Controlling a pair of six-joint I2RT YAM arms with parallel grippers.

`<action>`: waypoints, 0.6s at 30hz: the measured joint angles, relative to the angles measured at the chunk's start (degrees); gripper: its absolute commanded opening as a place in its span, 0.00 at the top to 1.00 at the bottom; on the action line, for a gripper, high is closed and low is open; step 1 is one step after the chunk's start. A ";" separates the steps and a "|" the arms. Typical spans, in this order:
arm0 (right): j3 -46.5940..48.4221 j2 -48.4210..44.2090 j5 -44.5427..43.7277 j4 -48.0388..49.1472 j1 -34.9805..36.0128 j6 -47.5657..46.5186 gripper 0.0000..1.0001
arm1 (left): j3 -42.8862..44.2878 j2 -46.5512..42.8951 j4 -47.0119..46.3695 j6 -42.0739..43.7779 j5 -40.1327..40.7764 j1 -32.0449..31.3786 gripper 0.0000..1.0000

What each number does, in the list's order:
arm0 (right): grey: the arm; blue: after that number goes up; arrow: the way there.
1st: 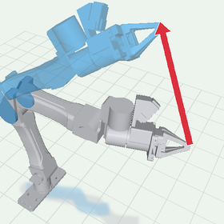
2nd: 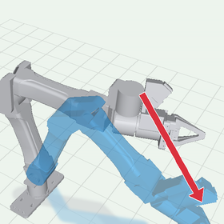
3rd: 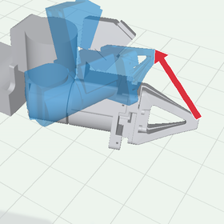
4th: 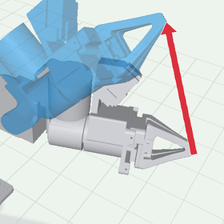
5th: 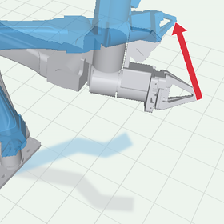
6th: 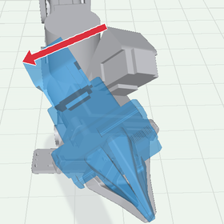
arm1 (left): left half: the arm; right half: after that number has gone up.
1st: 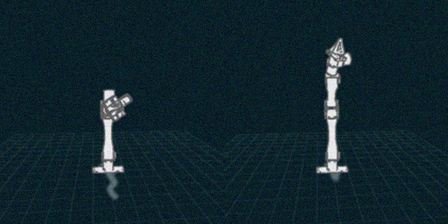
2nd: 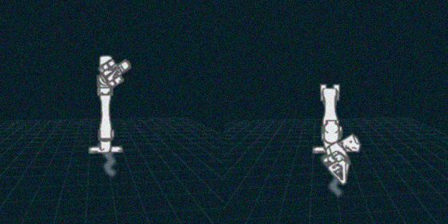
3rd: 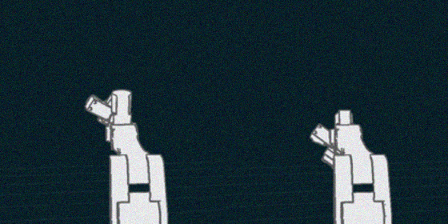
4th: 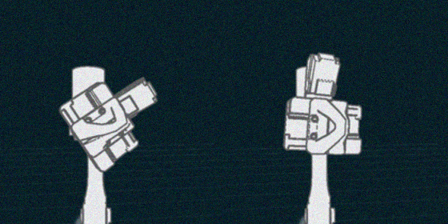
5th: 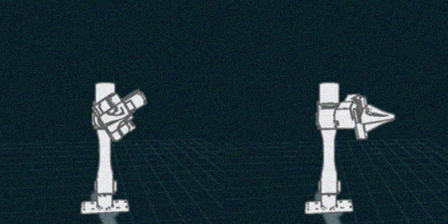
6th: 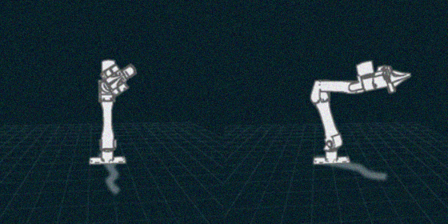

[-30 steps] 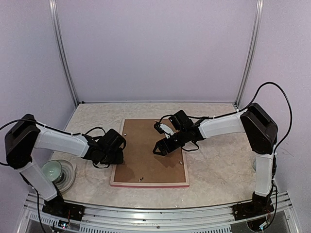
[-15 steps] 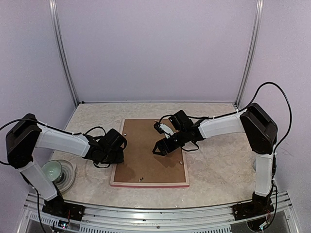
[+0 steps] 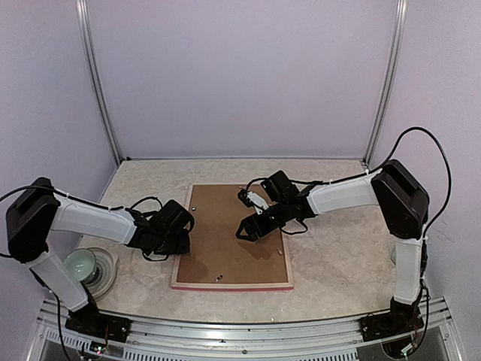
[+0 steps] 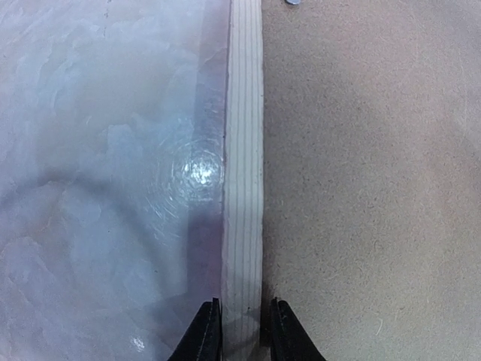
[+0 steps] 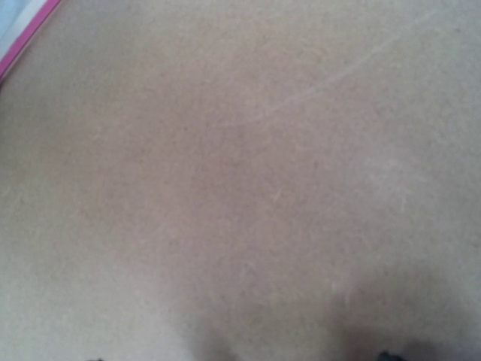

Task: Put the photo into the frame
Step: Press the fastener onto the backboard.

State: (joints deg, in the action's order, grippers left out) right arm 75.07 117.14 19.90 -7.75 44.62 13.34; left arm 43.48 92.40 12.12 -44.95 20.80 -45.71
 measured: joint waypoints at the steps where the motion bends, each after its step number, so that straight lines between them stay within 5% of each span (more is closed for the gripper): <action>1: 0.02 0.02 0.00 0.00 0.00 0.00 0.22 | -0.22 -0.28 -0.02 0.00 -0.42 0.00 0.77; 18: 0.44 0.33 0.22 -0.11 0.00 0.00 0.22 | -2.40 -2.56 -1.40 -0.07 -3.82 0.02 0.88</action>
State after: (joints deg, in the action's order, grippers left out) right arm 75.50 117.47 20.12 -7.86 44.62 13.34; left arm 41.08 89.84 10.72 -45.01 16.97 -45.69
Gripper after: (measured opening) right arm 0.782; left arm 0.141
